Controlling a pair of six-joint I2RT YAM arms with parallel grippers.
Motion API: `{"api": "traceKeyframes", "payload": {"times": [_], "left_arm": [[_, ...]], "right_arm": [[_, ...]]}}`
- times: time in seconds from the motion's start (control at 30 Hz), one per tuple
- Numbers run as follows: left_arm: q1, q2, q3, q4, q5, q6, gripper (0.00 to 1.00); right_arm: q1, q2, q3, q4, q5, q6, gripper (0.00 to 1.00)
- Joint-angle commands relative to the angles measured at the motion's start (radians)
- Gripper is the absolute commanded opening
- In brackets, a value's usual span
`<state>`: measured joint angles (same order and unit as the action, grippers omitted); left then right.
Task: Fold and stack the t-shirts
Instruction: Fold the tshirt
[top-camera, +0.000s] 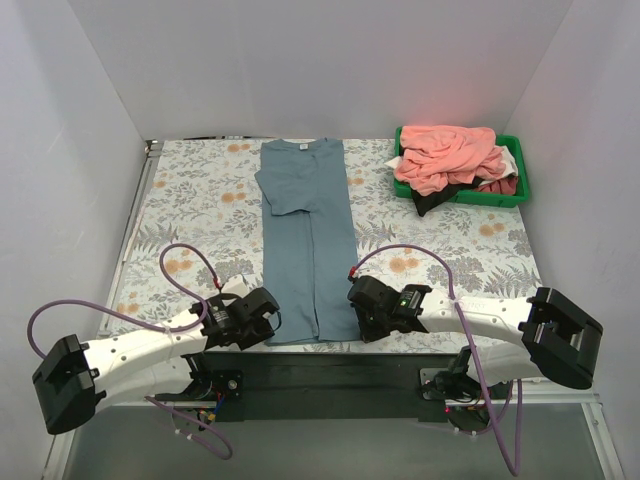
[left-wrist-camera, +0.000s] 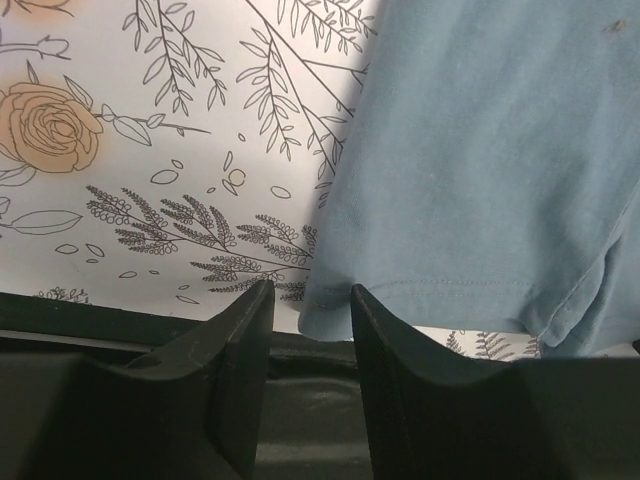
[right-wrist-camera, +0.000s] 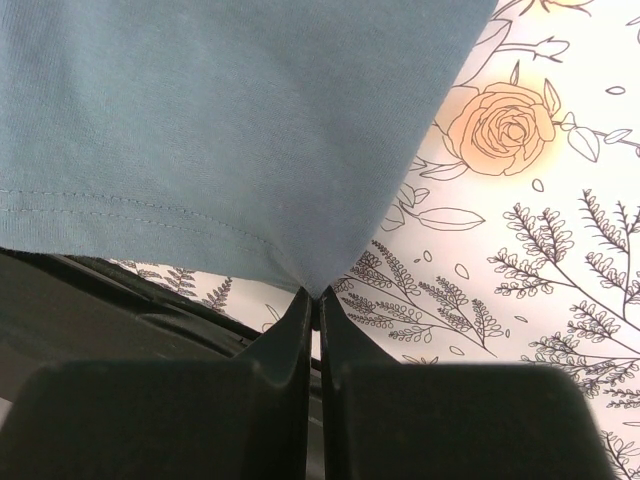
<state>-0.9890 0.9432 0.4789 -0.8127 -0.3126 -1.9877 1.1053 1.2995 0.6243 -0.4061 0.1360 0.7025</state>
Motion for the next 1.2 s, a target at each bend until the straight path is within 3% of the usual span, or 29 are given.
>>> {"api": "traceKeyframes", "payload": {"times": [0.0, 0.3, 0.47, 0.63, 1.0, 1.17], "left_arm": [[-0.010, 0.002, -0.011, 0.009, 0.018, -0.043, 0.35], [-0.014, 0.029, -0.049, 0.038, 0.055, -0.040, 0.26], [-0.016, 0.039, -0.085, 0.147, 0.095, -0.034, 0.19], [-0.017, 0.058, -0.106, 0.170, 0.119, -0.033, 0.00], [-0.020, -0.029, -0.062, 0.155, 0.043, 0.006, 0.00], [-0.020, -0.083, -0.002, 0.064, -0.006, 0.012, 0.00]], "right_arm": [[-0.002, -0.003, -0.014, -0.002, 0.020, -0.001, 0.01], [-0.004, 0.003, -0.026, 0.018, 0.013, 0.005, 0.01], [-0.002, 0.004, -0.020, 0.018, 0.013, 0.002, 0.01], [-0.002, -0.003, -0.020, 0.018, 0.013, 0.002, 0.01], [-0.002, -0.077, 0.008, -0.023, 0.065, 0.011, 0.01], [-0.004, -0.098, 0.066, -0.069, 0.114, -0.003, 0.01]]}}
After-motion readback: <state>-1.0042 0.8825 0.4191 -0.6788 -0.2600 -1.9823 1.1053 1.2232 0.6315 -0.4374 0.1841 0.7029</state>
